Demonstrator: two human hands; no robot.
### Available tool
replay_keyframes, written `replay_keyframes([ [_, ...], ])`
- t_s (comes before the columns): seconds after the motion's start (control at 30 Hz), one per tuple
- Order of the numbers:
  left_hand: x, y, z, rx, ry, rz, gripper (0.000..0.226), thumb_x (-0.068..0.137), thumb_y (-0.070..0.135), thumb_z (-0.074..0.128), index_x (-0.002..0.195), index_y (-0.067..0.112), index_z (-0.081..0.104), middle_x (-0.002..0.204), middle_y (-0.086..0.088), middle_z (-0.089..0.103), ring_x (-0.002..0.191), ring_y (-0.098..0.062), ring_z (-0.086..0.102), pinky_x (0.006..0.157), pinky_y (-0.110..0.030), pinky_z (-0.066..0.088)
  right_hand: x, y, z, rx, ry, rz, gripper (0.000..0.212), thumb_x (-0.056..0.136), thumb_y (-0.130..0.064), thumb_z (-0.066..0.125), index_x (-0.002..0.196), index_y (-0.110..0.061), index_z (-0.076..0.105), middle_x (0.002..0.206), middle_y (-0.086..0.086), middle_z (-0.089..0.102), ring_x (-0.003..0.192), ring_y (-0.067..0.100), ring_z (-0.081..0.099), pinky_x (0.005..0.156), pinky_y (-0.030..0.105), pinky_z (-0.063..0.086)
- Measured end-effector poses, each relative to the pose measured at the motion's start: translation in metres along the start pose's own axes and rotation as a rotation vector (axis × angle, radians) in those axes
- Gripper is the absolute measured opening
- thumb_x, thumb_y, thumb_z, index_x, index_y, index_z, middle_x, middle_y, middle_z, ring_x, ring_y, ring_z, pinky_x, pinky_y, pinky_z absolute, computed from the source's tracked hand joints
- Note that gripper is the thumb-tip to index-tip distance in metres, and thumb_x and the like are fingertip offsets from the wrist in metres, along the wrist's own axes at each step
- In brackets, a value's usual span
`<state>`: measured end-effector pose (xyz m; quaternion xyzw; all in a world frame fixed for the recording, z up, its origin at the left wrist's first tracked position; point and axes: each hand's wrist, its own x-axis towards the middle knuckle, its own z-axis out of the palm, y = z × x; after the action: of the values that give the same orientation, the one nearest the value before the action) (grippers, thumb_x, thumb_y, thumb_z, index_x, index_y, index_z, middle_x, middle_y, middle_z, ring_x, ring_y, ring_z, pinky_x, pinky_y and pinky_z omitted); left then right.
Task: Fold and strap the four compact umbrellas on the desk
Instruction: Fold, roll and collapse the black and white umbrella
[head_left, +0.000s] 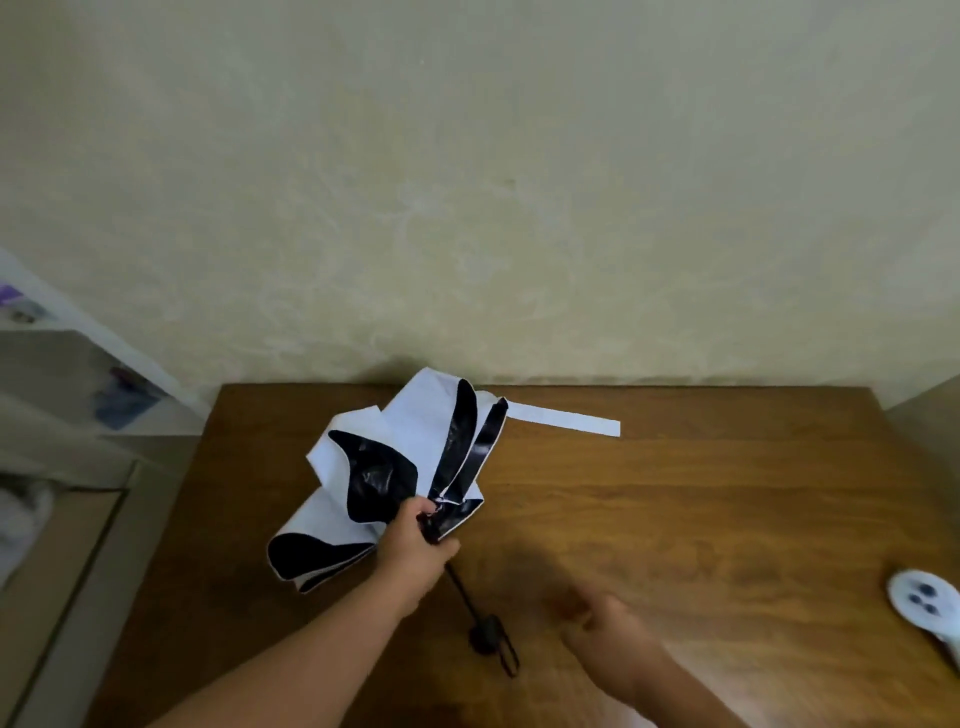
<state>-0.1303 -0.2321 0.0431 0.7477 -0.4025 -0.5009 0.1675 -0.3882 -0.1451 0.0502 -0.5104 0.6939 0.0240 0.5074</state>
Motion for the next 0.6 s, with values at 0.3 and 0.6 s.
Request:
replay_keyframes([
  [0.3,-0.129,0.089,0.048,-0.894,-0.342,-0.201,0.047,0.093,-0.015,0.063,0.132,0.011,0.057,0.102,-0.017,0.064,0.076,-0.023,0.067,0.065,-0.031,0.061,-0.010,0.049,-0.046,0.620,0.143,0.083,0.020,0.100,-0.044,0.060,0.111,-0.029,0.067,0.102,0.010,0.074,0.089,0.027,0.070,0.068,0.034,0.050],
  [0.6,-0.228,0.151,0.033,-0.537,-0.498,0.219,0.055,0.090,-0.023,0.056,0.128,0.016,0.051,0.122,-0.007,0.067,0.079,-0.021,0.064,0.065,-0.034,0.055,-0.045,0.055,-0.162,0.693,0.825,-0.146,0.027,0.103,-0.032,0.054,0.129,-0.027,0.061,0.124,-0.002,0.049,0.104,0.021,0.056,0.108,0.041,0.044],
])
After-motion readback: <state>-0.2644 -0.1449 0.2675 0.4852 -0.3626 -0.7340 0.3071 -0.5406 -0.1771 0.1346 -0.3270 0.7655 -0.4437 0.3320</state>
